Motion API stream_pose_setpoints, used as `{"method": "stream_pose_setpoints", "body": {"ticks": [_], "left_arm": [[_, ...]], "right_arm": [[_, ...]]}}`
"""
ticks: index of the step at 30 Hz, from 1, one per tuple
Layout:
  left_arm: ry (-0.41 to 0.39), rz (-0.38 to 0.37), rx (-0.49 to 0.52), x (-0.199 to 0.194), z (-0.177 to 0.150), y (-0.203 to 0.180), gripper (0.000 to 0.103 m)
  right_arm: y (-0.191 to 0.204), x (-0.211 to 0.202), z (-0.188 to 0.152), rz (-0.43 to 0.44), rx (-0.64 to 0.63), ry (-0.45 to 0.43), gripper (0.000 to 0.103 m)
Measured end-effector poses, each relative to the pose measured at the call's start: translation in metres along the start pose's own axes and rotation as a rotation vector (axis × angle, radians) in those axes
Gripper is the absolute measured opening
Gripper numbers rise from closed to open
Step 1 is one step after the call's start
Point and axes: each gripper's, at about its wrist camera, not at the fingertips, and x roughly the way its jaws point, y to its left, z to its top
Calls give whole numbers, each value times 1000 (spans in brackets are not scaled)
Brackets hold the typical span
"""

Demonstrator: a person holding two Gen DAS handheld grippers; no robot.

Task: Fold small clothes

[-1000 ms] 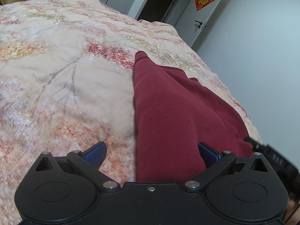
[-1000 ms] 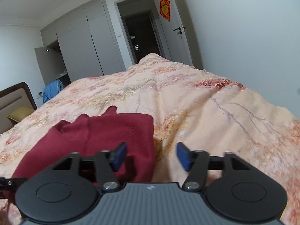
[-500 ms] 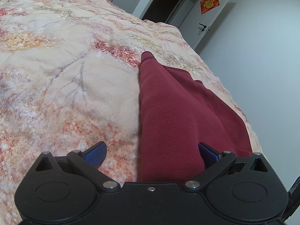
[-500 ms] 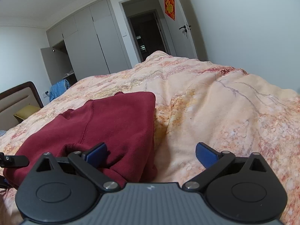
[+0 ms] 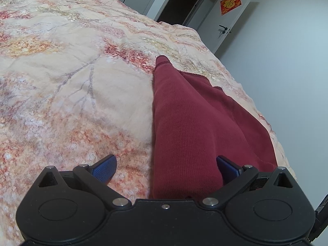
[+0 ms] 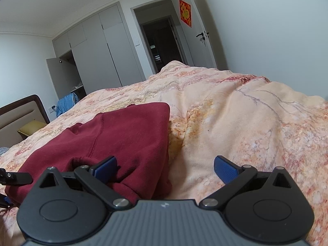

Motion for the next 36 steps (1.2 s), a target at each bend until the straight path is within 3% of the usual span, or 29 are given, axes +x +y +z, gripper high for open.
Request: {"method": "stream_pose_setpoints", "body": {"ticks": [12,20,26,31,36], "left_arm": [[2,10,-2,-6,-2,-2,102],[-13,-22,-37,-18,0,1,102],[-30,-28,35,-24,10,-11,102],[-35,-42,56,-17,26,-16,102],[-18,-23,54,5,40,-15,102]], "right_arm": [[0,0,0,0,1,-1,102],[-2,-2,0,13,9,-9,102],[-8,-4,10,57,62,5,103],[-18,6,27,185,119,-2,103],[-34,47,55,293,206,76,103]]}}
